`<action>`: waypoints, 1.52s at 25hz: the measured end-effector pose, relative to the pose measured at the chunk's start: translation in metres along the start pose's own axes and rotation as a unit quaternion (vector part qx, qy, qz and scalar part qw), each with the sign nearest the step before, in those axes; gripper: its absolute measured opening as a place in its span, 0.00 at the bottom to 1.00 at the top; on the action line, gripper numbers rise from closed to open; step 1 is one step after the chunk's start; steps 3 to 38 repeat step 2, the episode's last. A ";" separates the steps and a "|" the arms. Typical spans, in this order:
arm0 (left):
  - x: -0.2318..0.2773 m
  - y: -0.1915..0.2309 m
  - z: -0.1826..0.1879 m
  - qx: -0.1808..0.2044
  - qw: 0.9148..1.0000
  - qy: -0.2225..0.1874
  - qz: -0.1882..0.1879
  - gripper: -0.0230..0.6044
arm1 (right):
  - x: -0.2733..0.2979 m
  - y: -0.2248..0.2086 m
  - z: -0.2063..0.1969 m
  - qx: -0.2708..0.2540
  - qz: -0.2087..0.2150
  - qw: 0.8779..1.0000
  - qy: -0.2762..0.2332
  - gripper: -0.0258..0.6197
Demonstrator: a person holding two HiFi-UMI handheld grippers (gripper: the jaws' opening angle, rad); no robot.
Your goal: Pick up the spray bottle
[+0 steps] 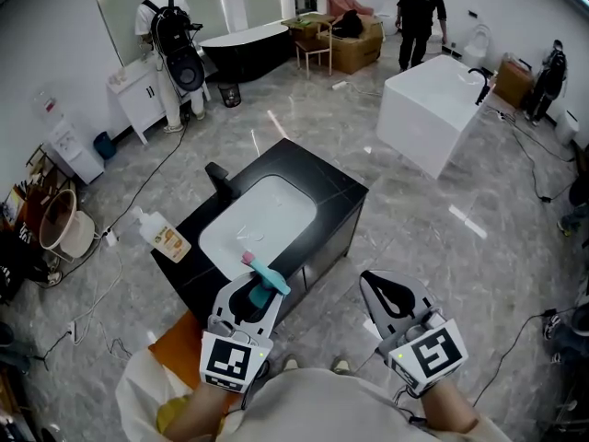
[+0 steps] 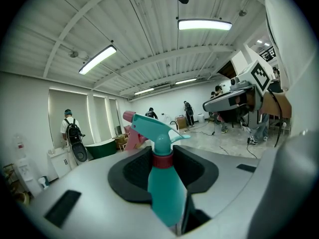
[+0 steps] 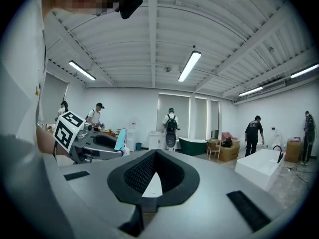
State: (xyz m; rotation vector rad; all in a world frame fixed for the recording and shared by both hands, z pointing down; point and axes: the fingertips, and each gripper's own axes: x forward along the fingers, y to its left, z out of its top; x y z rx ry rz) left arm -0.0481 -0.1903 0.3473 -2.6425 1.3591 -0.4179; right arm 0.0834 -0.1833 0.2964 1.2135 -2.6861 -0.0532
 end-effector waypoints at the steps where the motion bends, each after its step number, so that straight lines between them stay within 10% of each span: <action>1: -0.001 -0.001 0.001 0.000 1.000 0.000 -0.001 0.27 | -0.001 0.000 0.000 0.002 -0.001 1.000 0.000 0.08; 38: -0.002 -0.003 0.002 0.000 1.000 0.000 -0.001 0.27 | -0.002 0.000 -0.001 0.004 -0.002 1.000 -0.001 0.08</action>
